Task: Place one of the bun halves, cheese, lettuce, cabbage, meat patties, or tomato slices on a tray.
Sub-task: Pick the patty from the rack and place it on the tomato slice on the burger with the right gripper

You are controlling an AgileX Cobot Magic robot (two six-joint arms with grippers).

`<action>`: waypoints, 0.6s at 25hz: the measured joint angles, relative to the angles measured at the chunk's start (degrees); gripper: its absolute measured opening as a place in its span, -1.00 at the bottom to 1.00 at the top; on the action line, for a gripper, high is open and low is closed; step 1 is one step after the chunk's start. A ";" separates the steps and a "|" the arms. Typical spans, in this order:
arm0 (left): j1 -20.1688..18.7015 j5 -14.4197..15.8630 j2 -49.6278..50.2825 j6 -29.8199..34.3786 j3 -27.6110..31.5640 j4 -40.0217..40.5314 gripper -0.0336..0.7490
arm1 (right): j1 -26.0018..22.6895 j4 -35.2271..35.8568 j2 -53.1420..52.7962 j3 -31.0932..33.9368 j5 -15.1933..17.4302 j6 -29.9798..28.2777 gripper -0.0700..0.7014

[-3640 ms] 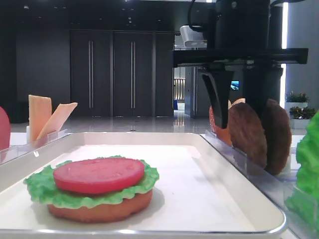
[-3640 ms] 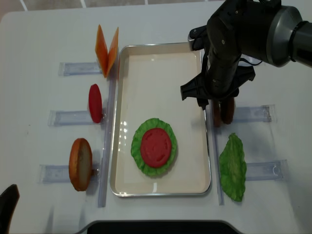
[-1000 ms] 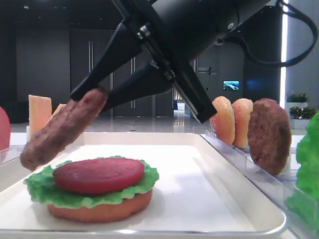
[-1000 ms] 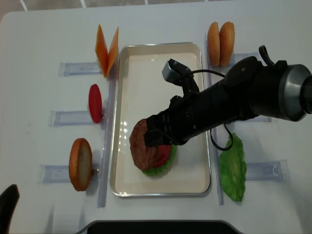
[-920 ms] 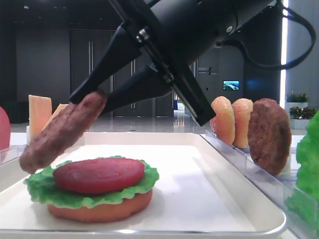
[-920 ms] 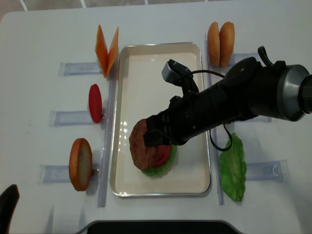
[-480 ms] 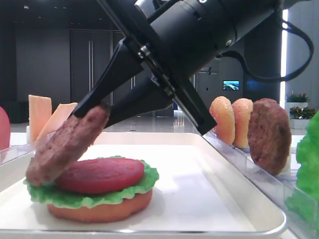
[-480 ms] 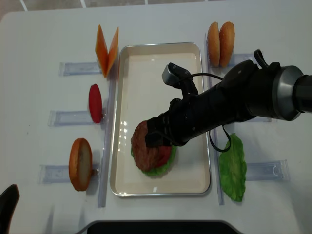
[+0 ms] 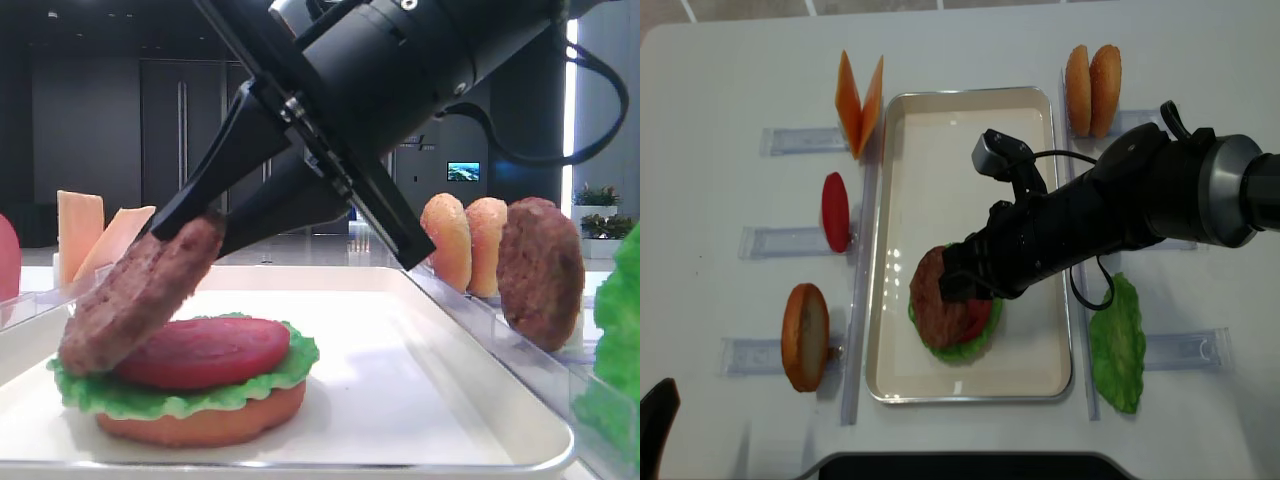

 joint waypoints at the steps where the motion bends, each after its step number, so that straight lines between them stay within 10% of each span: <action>1: 0.00 0.00 0.00 0.00 0.00 0.00 0.85 | 0.00 -0.13 0.00 0.00 -0.07 0.00 -0.42; 8: 0.00 0.00 0.00 0.00 0.00 0.00 0.85 | -0.10 -2.08 -3.24 0.00 -2.12 -0.02 0.79; 15: 0.00 0.00 0.00 0.00 0.00 0.00 0.85 | -0.94 -12.45 -13.02 0.00 -8.03 3.22 0.91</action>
